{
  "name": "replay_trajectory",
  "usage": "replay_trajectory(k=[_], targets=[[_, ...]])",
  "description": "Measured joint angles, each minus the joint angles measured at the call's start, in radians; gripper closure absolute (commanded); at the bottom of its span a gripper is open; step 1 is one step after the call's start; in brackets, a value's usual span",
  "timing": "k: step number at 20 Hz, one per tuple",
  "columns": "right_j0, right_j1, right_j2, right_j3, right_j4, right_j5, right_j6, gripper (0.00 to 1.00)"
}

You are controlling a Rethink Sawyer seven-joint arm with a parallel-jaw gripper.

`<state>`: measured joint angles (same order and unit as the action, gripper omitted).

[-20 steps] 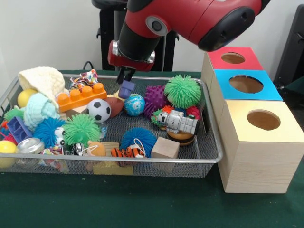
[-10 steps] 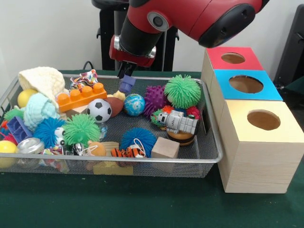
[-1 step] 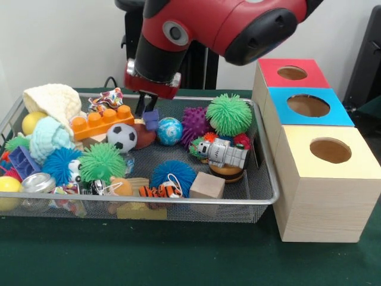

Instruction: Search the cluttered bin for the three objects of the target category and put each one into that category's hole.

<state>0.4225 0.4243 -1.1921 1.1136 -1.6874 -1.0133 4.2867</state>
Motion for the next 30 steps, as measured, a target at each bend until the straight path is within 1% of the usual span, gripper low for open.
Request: replay_trajectory(k=[5, 8, 24, 30], targets=[[-0.021, 0.0, 0.014, 0.0, 0.031, 0.053, 0.0, 0.0], [-0.023, 0.0, 0.018, 0.0, 0.035, 0.063, 0.0, 0.0], [-0.026, 0.0, 0.018, -0.002, 0.03, 0.063, 0.0, 0.0], [-0.049, 0.001, 0.002, -0.036, 0.001, 0.063, 0.0, 0.0]])
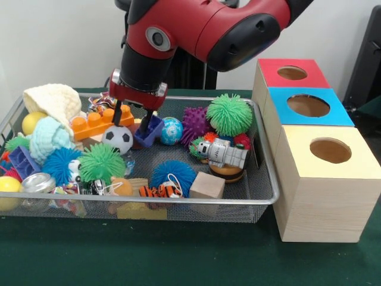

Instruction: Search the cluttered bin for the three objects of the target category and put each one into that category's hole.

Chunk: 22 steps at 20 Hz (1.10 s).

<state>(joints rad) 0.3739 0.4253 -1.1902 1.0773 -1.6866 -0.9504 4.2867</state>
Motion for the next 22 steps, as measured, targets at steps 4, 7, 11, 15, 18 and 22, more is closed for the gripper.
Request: replay_trajectory(k=[4, 7, 11, 15, 18, 22], targets=[[-0.033, 0.0, -0.018, -0.051, -0.034, 0.005, 0.0, 0.0], [-0.045, -0.002, -0.019, -0.074, -0.036, 0.022, 0.0, 0.0], [-0.051, -0.009, -0.019, -0.092, -0.034, 0.072, 0.0, 0.0], [-0.051, -0.014, -0.019, -0.106, -0.03, 0.125, 0.0, 0.0], [-0.051, -0.018, -0.018, -0.113, -0.027, 0.141, 0.0, 0.0], [-0.051, -0.023, -0.019, -0.124, -0.027, 0.145, 0.0, 0.0]])
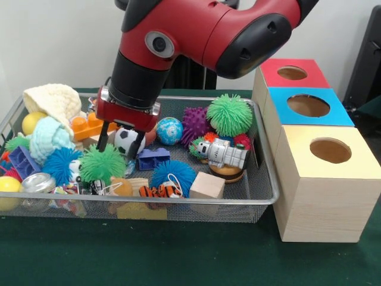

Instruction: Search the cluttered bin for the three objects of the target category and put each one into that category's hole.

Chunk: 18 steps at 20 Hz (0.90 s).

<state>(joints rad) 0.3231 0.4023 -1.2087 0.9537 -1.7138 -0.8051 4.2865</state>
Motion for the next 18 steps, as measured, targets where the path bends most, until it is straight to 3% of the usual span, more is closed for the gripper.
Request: replay_trajectory(k=[18], targets=[[0.0, -0.004, 0.042, 0.0, 0.031, 0.003, 0.0, 0.0]])
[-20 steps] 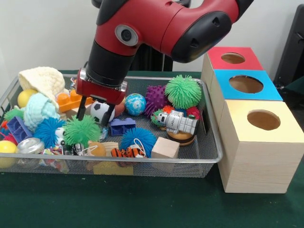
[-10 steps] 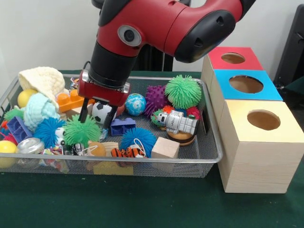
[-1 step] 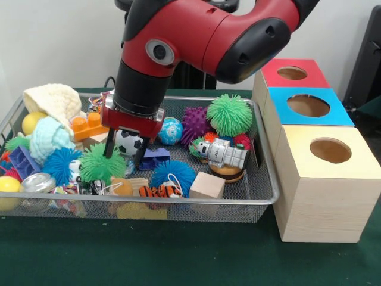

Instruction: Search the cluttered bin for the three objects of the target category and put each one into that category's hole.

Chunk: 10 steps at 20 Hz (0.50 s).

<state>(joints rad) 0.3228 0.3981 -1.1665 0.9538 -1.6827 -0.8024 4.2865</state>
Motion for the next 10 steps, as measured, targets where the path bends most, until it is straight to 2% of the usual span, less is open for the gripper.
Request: replay_trajectory(k=[10], targets=[[-0.009, 0.005, 0.033, 0.011, 0.033, 0.0, 0.0, 0.0]])
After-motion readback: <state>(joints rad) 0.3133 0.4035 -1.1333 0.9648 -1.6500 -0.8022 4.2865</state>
